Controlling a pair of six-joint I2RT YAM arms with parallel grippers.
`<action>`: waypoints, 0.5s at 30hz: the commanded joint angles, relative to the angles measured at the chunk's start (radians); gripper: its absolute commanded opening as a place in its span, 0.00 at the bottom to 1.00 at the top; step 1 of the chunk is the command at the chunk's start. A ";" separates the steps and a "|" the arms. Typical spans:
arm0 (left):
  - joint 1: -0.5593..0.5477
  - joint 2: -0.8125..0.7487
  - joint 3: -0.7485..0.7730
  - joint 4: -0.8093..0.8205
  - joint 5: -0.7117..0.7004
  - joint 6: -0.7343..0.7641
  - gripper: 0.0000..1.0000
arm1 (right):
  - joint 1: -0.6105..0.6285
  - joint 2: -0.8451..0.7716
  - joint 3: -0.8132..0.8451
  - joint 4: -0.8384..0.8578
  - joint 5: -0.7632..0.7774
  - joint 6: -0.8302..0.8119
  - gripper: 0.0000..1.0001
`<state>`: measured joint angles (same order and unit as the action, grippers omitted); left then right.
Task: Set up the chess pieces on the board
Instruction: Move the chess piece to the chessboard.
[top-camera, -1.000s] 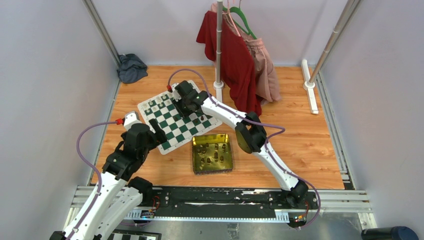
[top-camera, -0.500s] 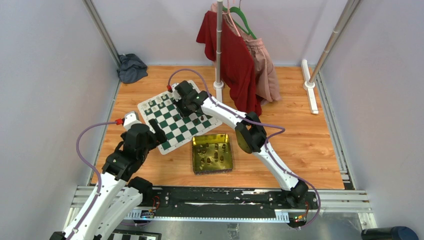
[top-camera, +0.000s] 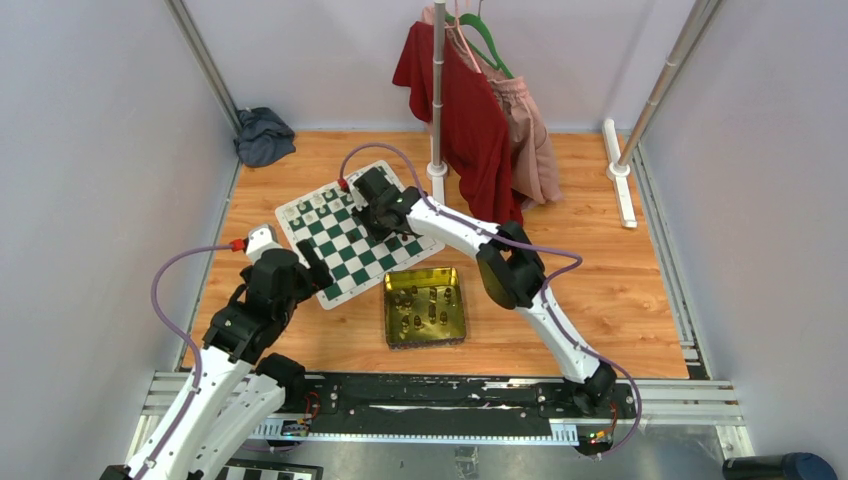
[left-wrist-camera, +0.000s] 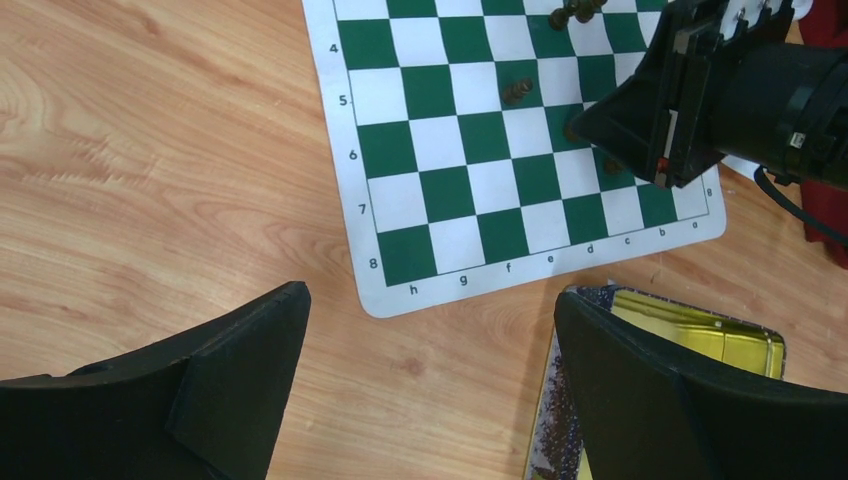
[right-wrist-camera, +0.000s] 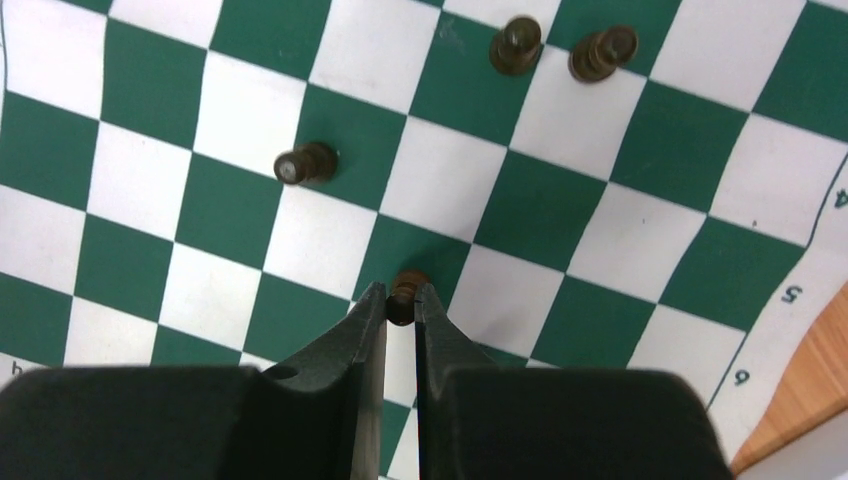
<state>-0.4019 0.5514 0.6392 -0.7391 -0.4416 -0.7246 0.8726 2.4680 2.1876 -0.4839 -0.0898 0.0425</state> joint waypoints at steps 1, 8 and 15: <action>-0.005 -0.020 0.016 -0.015 -0.031 0.001 1.00 | 0.024 -0.084 -0.075 0.015 0.027 -0.015 0.00; -0.005 -0.033 0.013 -0.023 -0.025 -0.002 1.00 | 0.031 -0.149 -0.179 0.051 0.032 -0.005 0.00; -0.005 -0.038 0.008 -0.025 -0.018 -0.002 1.00 | 0.037 -0.174 -0.237 0.068 0.032 0.005 0.00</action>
<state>-0.4019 0.5217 0.6392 -0.7513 -0.4480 -0.7246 0.8913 2.3325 1.9816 -0.4294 -0.0769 0.0402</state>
